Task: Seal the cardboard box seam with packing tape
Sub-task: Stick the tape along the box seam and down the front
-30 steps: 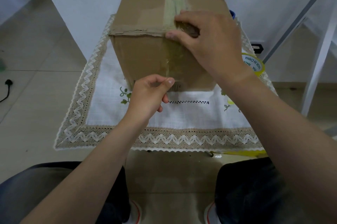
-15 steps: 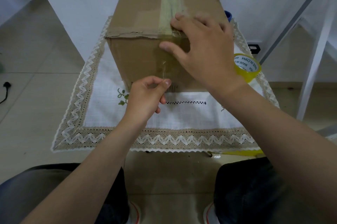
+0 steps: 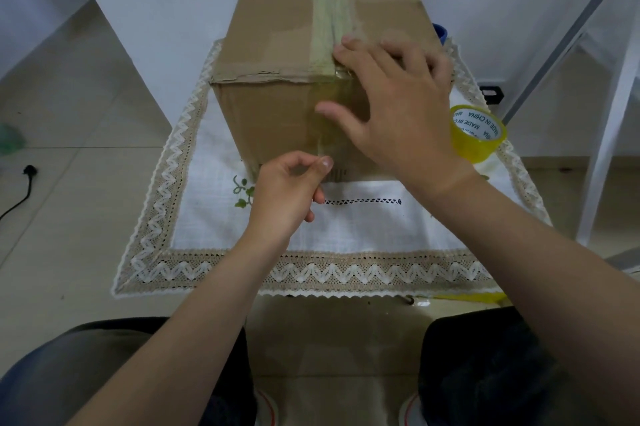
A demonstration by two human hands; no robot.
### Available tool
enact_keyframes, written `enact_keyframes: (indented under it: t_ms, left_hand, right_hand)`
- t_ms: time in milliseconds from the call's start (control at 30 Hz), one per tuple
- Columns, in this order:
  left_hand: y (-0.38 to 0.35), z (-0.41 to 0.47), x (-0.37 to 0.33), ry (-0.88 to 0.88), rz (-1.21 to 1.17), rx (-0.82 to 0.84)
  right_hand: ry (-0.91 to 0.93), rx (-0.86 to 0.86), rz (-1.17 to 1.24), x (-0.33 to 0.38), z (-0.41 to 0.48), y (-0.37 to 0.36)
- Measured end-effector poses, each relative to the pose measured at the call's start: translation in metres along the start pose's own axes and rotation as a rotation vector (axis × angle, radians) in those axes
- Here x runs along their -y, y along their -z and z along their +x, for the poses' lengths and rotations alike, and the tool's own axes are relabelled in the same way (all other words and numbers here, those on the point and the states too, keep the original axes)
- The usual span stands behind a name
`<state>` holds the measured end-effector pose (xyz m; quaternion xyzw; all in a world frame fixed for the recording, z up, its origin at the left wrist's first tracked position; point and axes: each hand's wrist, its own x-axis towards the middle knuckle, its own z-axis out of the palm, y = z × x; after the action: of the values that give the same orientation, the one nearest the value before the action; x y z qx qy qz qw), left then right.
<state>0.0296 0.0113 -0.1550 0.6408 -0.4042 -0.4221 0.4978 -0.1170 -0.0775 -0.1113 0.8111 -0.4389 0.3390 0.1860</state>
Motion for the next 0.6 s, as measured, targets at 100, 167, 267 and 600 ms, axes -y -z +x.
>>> enact_keyframes:
  t_ms: [100, 167, 267, 600]
  left_hand:
    - [0.000, 0.001, 0.001, 0.000, -0.002, 0.003]
    - [-0.001, 0.002, 0.001, 0.001, -0.002, 0.002]
    - [-0.002, 0.002, 0.002, 0.008, -0.005, -0.003]
    - [-0.002, 0.003, 0.002, 0.004, -0.005, -0.005]
  right_hand:
    - [-0.056, -0.059, 0.131, -0.007, 0.012, 0.004]
    - [-0.040, -0.077, 0.115, -0.008, 0.011, 0.001]
    - [0.064, -0.081, -0.012, -0.012, -0.003, -0.007]
    - [0.114, -0.009, -0.036, -0.019, -0.008, -0.003]
